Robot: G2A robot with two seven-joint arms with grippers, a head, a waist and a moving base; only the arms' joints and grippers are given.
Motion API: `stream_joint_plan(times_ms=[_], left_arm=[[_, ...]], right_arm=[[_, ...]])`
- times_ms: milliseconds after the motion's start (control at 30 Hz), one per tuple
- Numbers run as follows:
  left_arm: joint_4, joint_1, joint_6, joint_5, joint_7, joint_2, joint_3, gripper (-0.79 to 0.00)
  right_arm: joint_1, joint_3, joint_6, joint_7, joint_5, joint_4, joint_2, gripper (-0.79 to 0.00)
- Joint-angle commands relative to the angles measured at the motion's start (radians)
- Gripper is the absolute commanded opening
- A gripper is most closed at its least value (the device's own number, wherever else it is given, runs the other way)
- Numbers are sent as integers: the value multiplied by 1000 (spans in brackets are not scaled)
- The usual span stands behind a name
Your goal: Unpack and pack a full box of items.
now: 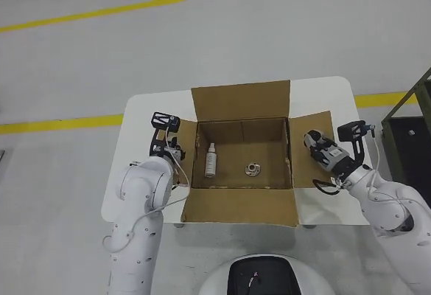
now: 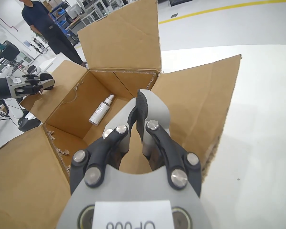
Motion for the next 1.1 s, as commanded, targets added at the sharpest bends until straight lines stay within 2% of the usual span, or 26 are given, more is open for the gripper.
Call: stream_joint_plan(times_ms=[0,33,67,167,367,467,667,700,833,933,967,1067], left_arm=[[-20,-3,0,-16,-7,0,-2,0],[-38,-5,-4,-27,-13,0,-5,0],[-57,-7,-7,-37,-22,0,-7,0],[-126,-14,-24,-94,-46,1,-14,0],[-243,-24,-67,-224,-99,2,-9,0],[-269,-29,-85,-281,-130,2,12,0],[-268,-37,-98,-374,-163,1,48,0],[-268,-37,-98,-374,-163,1,48,0],[-268,-37,-98,-374,-163,1,48,0],[-268,-37,-98,-374,-163,1,48,0],[-268,-37,-98,-374,-163,1,48,0],[-263,-22,-100,-367,-129,2,50,0]], right_arm=[[-4,4,-11,-11,13,-11,0,-730],[-7,7,-23,-18,19,-20,0,-637],[-11,10,-33,-22,21,-28,1,-610],[-24,25,-60,-43,30,-59,2,-453],[-57,73,-96,-84,37,-129,7,-323],[-85,108,-98,-107,41,-163,10,-317],[-155,198,-81,-162,42,-214,14,-360],[-166,214,-76,-175,43,-217,15,-394],[-214,270,-67,-229,47,-220,15,-437],[-241,297,-65,-249,39,-215,15,-517],[-248,301,-65,-250,37,-212,15,-582],[-257,310,-62,-253,35,-203,15,-619]])
